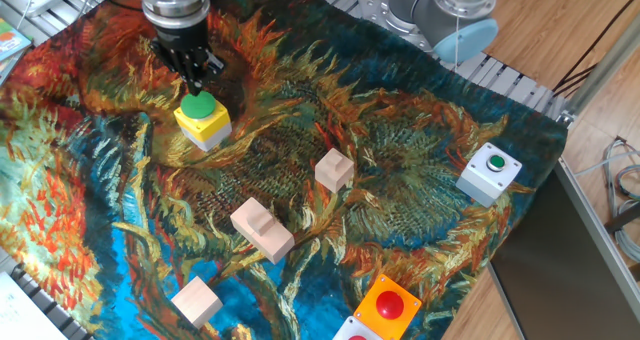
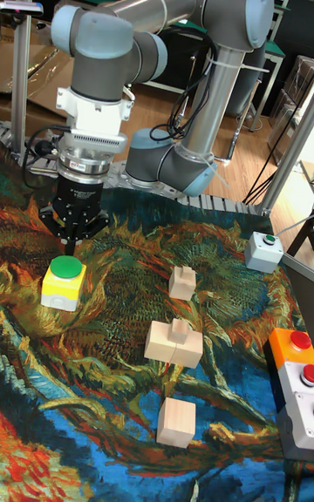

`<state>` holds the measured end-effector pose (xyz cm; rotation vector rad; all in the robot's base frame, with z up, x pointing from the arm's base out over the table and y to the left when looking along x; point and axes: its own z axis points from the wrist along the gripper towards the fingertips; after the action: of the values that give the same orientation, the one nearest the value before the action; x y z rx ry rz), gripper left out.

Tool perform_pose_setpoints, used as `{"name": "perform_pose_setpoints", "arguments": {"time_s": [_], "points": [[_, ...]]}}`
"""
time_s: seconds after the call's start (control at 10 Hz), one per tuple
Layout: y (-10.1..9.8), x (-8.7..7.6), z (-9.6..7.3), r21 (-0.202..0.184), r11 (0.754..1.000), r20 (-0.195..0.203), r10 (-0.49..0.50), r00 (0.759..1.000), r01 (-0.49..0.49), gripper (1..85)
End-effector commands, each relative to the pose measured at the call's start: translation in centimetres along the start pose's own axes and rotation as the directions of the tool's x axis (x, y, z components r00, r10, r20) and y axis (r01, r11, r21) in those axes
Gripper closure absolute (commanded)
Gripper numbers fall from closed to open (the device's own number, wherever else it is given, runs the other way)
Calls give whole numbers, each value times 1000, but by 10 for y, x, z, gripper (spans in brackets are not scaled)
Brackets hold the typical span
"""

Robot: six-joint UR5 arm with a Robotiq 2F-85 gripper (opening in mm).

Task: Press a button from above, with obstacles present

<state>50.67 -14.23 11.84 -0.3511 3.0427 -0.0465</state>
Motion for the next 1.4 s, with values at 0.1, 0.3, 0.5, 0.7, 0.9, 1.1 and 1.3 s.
{"name": "perform_pose_setpoints", "arguments": {"time_s": [0.1,0.3,0.5,0.7,0.9,1.1,1.3], "points": [[-8,-4,-10,14,999,19,-37,999,37,777],[-7,-10,-10,12,1000,39,-13,999,12,777],[17,-21,-8,-3,1000,36,14,999,-13,770],[70,-46,-3,-30,999,49,46,998,-45,770],[70,-46,-10,45,999,13,-18,1000,17,777],[38,-36,-13,160,970,-54,-176,983,183,793],[55,-44,-11,103,973,-15,-207,978,207,783]]}}
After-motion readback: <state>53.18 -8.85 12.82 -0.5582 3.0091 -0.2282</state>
